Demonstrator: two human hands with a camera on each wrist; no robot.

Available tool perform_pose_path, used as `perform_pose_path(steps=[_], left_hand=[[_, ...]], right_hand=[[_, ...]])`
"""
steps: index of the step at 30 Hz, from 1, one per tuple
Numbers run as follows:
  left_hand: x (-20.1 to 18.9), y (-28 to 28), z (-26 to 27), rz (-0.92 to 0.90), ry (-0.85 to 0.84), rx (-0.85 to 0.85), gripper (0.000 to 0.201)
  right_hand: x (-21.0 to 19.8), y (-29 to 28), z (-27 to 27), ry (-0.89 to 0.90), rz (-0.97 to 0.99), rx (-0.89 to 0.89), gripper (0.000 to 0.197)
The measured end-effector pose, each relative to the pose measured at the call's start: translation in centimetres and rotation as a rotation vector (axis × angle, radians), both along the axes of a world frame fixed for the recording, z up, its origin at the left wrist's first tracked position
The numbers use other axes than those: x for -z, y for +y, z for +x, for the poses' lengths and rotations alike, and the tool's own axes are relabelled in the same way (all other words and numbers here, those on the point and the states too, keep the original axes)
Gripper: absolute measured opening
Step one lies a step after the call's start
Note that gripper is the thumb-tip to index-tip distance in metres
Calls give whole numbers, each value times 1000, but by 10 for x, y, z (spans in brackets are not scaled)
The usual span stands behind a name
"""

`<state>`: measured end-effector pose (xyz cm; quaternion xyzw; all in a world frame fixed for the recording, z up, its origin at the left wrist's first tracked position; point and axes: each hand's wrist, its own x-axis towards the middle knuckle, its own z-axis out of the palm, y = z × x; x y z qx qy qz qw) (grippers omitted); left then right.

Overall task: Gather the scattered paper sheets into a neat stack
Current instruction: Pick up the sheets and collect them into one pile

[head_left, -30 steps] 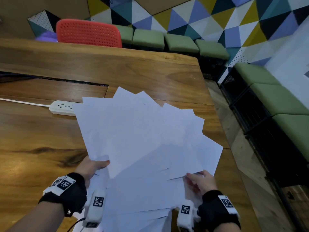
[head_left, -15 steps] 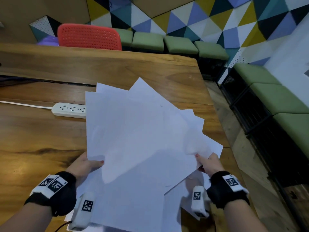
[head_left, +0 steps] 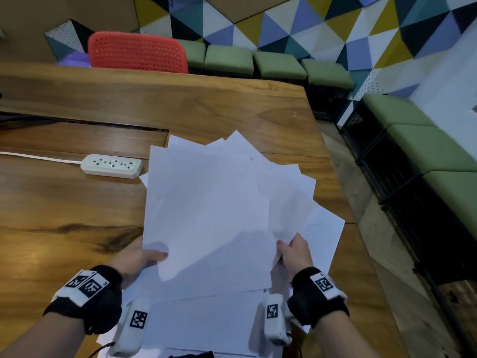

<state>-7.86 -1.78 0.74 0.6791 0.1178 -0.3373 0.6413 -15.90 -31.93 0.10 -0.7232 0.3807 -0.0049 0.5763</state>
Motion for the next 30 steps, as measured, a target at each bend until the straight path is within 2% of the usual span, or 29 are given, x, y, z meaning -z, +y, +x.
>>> perform_pose_path(steps=[2, 4, 7, 9, 11, 13, 16, 18, 22, 23, 25, 28, 30], left_hand=[[-2, -1, -1, -7, -6, 16, 34], [-2, -2, -2, -12, -14, 21, 33], [-4, -6, -4, -22, -10, 52, 36], [-4, -11, -5, -32, -31, 83, 36], [-4, -15, -6, -51, -46, 78, 36], [-3, -13, -7, -61, -47, 59, 37], [-2, -4, -9, -75, -63, 32, 32], [-9, 2, -10, -109, -64, 6, 39], [-30, -2, -6, -200, -80, 82, 86], [-35, -6, -4, -213, -86, 94, 89], [-44, -11, -1, -241, -97, 113, 81], [-54, -13, 0, -298, -112, 138, 73], [-60, -11, 2, -333, -128, 163, 72]], right_hand=[[-5, -12, 4, -13, -54, -10, 23], [-8, -21, 10, 1, -78, -50, 20], [-4, -11, 16, 58, -32, -169, 30], [0, 8, 19, 57, -10, -236, 26], [-2, 26, 20, 22, 6, -277, 13], [-5, 31, 19, -22, 18, -215, 16], [2, 13, 6, -74, -34, 67, 34], [5, 0, -11, -50, -51, 173, 40], [18, -1, -30, 47, 152, 86, 43], [19, 2, -30, 71, 164, 56, 46], [20, 7, -29, 72, 181, 48, 53], [15, 5, -26, 54, 130, 90, 53], [11, 5, -26, 34, 223, 61, 55]])
